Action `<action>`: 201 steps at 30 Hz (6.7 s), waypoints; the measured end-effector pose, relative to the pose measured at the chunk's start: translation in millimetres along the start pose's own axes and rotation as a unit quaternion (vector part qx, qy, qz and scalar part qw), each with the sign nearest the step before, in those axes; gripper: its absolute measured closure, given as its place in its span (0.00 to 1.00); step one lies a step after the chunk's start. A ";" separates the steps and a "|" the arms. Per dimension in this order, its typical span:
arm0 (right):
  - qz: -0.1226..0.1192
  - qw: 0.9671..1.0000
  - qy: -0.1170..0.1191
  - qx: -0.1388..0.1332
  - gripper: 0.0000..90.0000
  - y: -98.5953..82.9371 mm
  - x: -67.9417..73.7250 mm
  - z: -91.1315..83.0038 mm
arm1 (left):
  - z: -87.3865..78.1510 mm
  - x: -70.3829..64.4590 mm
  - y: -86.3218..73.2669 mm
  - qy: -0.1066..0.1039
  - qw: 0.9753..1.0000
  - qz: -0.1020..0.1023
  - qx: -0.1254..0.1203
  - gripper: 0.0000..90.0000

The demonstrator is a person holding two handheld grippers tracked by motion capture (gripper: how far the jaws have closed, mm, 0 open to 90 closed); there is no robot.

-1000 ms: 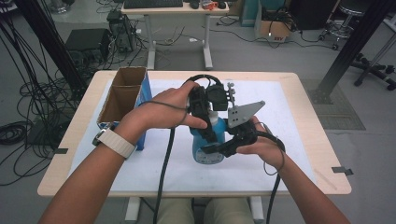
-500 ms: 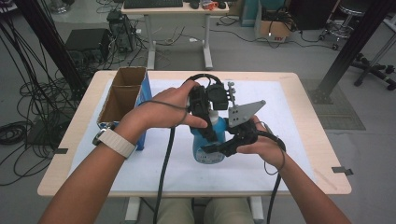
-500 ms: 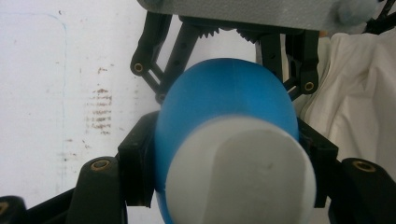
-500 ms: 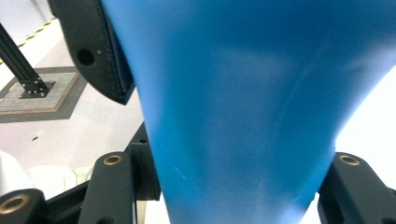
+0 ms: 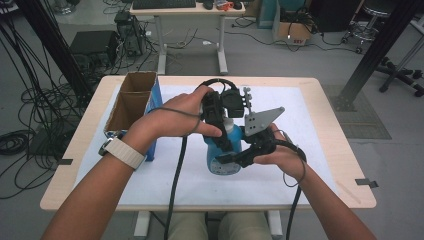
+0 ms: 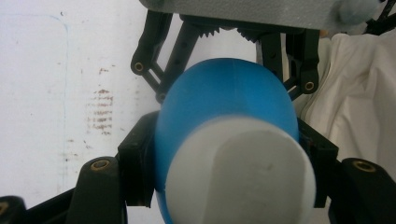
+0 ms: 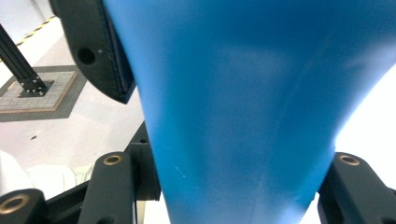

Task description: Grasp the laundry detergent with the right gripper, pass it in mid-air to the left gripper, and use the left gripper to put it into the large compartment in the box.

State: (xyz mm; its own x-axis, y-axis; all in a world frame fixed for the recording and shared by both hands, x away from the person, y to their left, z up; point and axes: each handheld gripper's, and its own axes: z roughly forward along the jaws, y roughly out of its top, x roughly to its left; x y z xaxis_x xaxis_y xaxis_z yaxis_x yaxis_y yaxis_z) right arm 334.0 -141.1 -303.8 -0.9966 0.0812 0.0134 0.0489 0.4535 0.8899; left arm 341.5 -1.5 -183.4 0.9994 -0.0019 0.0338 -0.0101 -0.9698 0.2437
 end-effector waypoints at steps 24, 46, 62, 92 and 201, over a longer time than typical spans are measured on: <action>-0.003 1.000 -0.002 0.001 0.48 2.4 0.8 -3.1 | -2.7 -1.1 2.7 0.001 1.000 0.001 0.001 0.41; -0.006 1.000 -0.004 0.002 0.48 3.9 1.1 -4.6 | -4.6 -1.5 3.1 0.002 1.000 0.000 0.001 0.41; -0.007 1.000 -0.003 0.004 0.48 5.0 0.8 -4.2 | -5.2 -1.7 2.4 0.003 1.000 -0.001 0.001 0.41; -0.010 1.000 -0.006 0.008 0.48 6.8 0.4 -4.9 | -6.3 -1.2 2.4 0.005 1.000 0.000 0.003 0.41; 0.084 0.983 -0.125 0.107 0.03 -44.9 -21.4 -120.4 | -47.8 8.8 0.3 0.065 0.986 -0.135 0.077 0.41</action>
State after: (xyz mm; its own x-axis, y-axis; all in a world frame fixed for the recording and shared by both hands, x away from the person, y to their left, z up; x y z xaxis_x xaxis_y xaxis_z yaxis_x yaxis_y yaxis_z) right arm 345.1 -270.0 -289.1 -0.9271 0.3745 0.0144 0.2503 0.5900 0.7676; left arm 348.7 9.9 -136.7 0.9522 0.2836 0.1132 0.2715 -0.9560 0.1115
